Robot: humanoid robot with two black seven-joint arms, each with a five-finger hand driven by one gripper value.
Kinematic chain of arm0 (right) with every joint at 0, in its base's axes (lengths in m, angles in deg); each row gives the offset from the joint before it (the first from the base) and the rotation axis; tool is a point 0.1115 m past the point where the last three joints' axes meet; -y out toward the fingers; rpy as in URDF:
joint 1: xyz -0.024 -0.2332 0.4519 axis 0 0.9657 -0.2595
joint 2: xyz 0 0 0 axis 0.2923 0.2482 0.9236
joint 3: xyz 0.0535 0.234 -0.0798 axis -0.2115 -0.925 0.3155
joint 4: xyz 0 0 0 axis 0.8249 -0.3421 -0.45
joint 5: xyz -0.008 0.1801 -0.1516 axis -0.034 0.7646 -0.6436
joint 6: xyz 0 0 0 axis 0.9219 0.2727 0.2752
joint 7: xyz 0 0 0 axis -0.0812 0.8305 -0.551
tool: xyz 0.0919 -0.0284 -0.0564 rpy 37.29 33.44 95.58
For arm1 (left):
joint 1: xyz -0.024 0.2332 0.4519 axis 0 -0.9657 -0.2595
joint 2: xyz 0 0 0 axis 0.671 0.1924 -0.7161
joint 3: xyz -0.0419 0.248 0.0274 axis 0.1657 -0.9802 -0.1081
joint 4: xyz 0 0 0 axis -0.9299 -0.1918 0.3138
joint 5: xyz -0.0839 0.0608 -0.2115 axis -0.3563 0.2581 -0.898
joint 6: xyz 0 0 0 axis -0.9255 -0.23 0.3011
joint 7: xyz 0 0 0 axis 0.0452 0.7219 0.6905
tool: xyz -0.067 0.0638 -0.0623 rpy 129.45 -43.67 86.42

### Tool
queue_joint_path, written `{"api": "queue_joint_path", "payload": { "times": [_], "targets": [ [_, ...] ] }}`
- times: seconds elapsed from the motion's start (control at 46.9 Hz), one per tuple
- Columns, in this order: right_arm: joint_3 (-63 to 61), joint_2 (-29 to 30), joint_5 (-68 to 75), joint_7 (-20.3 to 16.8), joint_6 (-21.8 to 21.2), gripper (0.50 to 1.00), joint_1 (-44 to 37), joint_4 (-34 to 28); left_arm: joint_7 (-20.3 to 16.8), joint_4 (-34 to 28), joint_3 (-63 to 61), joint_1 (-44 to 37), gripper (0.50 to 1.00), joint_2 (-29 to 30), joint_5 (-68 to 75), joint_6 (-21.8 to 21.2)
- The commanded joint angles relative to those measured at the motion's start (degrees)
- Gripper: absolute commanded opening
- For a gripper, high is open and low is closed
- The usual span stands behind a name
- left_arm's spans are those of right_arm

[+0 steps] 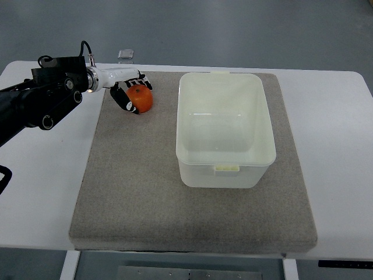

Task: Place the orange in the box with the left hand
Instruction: 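Lift the orange with the left hand away from the mat, then carry the orange with the left hand over the white box and lower it inside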

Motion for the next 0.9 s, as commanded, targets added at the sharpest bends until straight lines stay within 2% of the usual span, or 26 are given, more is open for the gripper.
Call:
{"api": "queue_joint_path", "payload": {
  "times": [0.0,0.213,0.405,0.491,0.726,0.875],
  "targets": [
    [0.0,0.0,0.0,0.0,0.1,0.926,0.0,0.0,0.0,0.0,0.1,0.1,0.5,0.1,0.8,0.0],
    [0.0,0.0,0.0,0.0,0.0,0.926,0.0,0.0,0.1,2.0,0.4,2.0,0.5,0.7,0.7,0.9],
    [0.0,0.0,0.0,0.0,0.0,0.926,0.0,0.0,0.1,8.0,0.8,5.2,0.5,7.0,-0.4,1.2],
    [0.0,0.0,0.0,0.0,0.0,0.926,0.0,0.1,0.1,8.5,0.9,7.5,0.5,7.6,-1.1,1.5],
    [0.0,0.0,0.0,0.0,0.0,0.926,0.0,0.0,-0.1,9.7,1.0,13.2,0.5,8.1,-9.5,8.9],
    [0.0,0.0,0.0,0.0,0.0,0.926,0.0,0.0,0.0,21.6,1.7,13.9,0.5,12.1,-10.1,10.8]
  ]
}}
